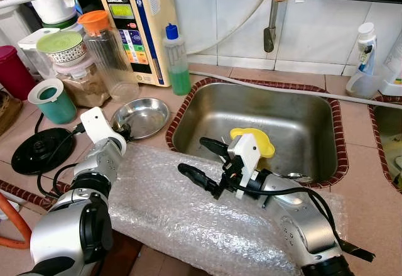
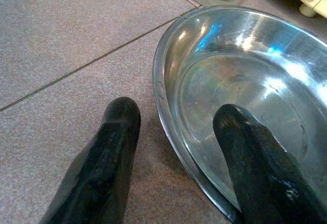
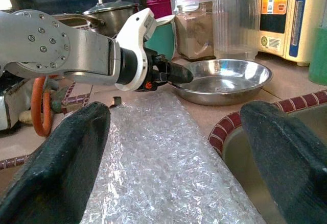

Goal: Kitchen organization

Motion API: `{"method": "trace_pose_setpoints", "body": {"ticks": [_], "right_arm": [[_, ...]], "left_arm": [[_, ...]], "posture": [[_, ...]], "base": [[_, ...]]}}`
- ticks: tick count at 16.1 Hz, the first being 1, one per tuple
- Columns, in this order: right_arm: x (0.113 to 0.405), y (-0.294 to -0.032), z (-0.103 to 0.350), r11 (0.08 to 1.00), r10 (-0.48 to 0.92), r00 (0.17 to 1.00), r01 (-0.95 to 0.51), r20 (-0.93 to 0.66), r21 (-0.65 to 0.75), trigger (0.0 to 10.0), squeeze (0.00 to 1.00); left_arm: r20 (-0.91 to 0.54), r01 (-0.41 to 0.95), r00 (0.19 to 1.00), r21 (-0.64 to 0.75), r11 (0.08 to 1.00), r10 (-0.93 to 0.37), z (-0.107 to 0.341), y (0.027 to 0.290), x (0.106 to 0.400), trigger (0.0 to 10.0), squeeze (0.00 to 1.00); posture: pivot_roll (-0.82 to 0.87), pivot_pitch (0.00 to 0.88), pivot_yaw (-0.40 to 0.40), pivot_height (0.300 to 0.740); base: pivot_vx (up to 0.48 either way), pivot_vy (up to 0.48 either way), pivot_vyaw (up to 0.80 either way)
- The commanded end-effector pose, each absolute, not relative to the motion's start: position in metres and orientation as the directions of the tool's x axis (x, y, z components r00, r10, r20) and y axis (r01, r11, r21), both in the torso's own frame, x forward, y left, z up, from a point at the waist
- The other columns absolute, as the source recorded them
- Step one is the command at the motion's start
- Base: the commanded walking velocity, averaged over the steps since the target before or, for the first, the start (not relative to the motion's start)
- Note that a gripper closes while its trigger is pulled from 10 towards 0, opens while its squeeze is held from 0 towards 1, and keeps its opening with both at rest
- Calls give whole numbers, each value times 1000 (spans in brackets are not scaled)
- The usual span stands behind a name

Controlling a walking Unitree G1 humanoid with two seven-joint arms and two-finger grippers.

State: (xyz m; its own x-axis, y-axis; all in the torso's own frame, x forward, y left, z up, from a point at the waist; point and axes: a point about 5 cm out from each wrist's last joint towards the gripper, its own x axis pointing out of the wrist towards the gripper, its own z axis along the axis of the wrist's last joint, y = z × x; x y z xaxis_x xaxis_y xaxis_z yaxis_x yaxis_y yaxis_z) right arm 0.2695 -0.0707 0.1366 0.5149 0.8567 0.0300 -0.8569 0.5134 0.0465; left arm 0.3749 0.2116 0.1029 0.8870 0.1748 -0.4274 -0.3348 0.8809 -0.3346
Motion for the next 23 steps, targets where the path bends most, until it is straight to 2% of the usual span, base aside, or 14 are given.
{"method": "trace_pose_setpoints", "body": {"ticks": [1,7,17,21,23], "right_arm": [[269,-67,143,500,864,502,-865,49,34,10000,0],[271,-68,143,503,863,503,-864,46,31,10000,0],[276,-73,145,516,856,516,-856,40,12,10000,0],[280,-75,145,540,841,539,-842,46,6,10000,0],[286,-78,148,584,810,583,-812,67,11,10000,0]], "left_arm": [[-423,-341,885,-310,887,193,108,219,376,0,0],[-450,-316,869,-189,930,204,101,226,371,0,0],[-423,-353,870,-177,919,253,101,240,367,0,0],[-319,-373,891,-115,920,322,115,254,369,0,0],[-212,-343,929,-195,919,302,128,252,373,0,0]], "posture": [[84,0,167,740],[85,0,163,740],[88,0,154,740],[90,0,152,740],[94,0,150,740]], "base": [[0,0,0],[0,0,0],[0,0,0],[0,0,0],[0,0,0]]}}
